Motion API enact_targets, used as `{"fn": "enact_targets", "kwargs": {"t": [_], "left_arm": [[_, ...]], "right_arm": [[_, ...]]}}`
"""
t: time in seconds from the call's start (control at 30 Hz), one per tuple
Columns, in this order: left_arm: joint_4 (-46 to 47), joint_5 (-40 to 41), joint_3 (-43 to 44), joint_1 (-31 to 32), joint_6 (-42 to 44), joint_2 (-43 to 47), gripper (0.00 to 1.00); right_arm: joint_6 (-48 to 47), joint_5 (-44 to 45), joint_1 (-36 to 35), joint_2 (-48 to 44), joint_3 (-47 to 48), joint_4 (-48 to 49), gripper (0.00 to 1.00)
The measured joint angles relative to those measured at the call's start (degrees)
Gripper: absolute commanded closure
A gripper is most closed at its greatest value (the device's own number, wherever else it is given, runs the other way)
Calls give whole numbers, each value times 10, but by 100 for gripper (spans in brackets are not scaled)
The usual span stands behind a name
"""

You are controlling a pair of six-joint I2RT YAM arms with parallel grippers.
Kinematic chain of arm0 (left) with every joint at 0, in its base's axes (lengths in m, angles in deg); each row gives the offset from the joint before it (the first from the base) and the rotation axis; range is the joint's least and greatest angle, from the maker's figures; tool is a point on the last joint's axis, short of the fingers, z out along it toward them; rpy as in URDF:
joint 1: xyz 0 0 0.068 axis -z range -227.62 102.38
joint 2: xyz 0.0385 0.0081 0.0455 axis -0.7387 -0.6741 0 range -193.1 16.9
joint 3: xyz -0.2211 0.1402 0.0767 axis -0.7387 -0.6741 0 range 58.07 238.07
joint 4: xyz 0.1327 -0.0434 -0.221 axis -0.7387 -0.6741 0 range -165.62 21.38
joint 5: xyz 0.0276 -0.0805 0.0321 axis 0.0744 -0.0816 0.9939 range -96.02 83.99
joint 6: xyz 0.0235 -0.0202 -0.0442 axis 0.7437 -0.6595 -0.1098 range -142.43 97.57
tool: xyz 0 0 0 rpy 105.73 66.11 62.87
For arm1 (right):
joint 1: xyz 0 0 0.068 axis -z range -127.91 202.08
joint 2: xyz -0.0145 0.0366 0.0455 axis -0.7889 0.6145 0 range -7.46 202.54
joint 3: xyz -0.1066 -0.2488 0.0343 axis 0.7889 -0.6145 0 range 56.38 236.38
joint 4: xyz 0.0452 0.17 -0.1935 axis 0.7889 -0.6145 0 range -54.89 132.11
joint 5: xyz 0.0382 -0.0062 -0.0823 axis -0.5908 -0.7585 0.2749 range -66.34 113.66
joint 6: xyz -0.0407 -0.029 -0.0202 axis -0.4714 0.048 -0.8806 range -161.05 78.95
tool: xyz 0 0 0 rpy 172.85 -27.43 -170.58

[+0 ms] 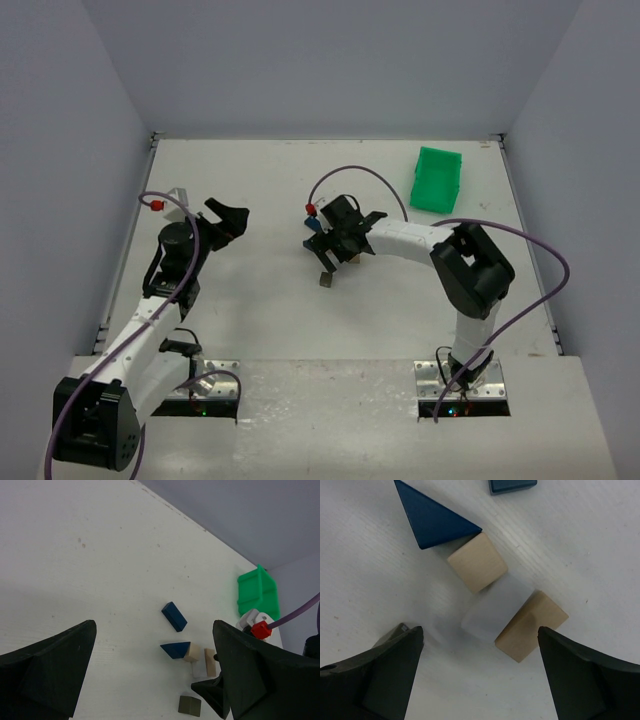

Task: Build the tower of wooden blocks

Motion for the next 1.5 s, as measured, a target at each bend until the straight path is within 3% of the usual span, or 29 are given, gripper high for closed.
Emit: {"fn": "enact_targets", "kwargs": {"t": [0.1,0.23,0.33,0.53,0.63,0.8,0.87,1.0,1.03,1.27,1.5], "left_arm": [[0,0,0,0,0,-5,0],[0,0,0,0,0,-10,0],[0,1,0,0,0,-12,0],[0,1,0,0,0,-12,0],[0,1,0,0,0,-12,0],[0,1,0,0,0,-12,0],[0,1,0,0,0,-12,0],[0,1,0,0,0,-12,0],[0,1,0,0,0,-12,0],[0,-4,0,0,0,-24,0],[-4,3,11,30,5,-63,0]], "right_arm": [[-3,5,0,13,8,10,13],[-10,7,0,24,16,15,29],[-13,8,0,38,26,20,35],[-12,6,0,49,31,24,39],[-5,9,0,54,37,24,47],[27,12,0,54,30,20,43],[41,13,0,48,18,24,48],[63,14,0,23,-18,31,79],[65,15,0,18,-25,32,83],[81,15,0,-38,-81,54,91],[127,37,0,-224,-179,87,92]]}}
